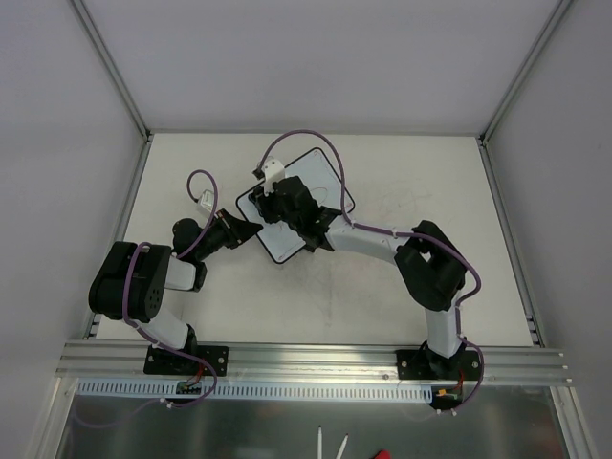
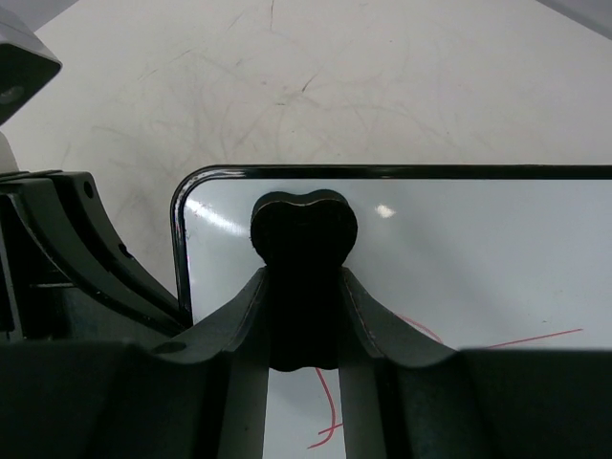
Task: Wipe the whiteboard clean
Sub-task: Hold the whiteboard at the whiteboard stand.
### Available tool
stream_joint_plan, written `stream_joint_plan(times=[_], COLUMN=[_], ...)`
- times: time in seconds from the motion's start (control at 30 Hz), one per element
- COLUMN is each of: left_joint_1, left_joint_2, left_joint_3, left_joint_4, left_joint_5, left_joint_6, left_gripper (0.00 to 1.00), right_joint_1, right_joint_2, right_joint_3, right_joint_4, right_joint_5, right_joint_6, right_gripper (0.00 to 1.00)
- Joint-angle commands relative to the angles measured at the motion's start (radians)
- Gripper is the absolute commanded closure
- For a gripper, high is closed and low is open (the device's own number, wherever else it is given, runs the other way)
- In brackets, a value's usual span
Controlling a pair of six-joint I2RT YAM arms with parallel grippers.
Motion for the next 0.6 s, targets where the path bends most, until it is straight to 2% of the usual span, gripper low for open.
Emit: stream_joint_plan(times=[0.0, 0.23, 0.57], left_joint_1=[-0.012, -0.012, -0.012], left_joint_2=[-0.041, -0.039, -0.044], left_joint_3=[-0.002, 0.003, 0.001], left_joint_4=[0.386, 0.386, 0.385], left_joint_5=[0.063, 0.065, 0.068], left_joint_6=[0.019, 0.014, 0.017], left_gripper=[1.0, 1.0, 1.0], right_joint_1=[-0.007, 0.041, 0.091], right_joint_2=[0.006, 0.016, 0.046], right_joint_3=[-0.054, -0.031, 0.044], right_joint_4=[-0.125, -0.142, -0.146], right_joint_5=[0.011, 0.014, -0.095], right_joint_6=[-0.027, -0.071, -0.132], right_gripper=[1.0, 1.0, 1.0])
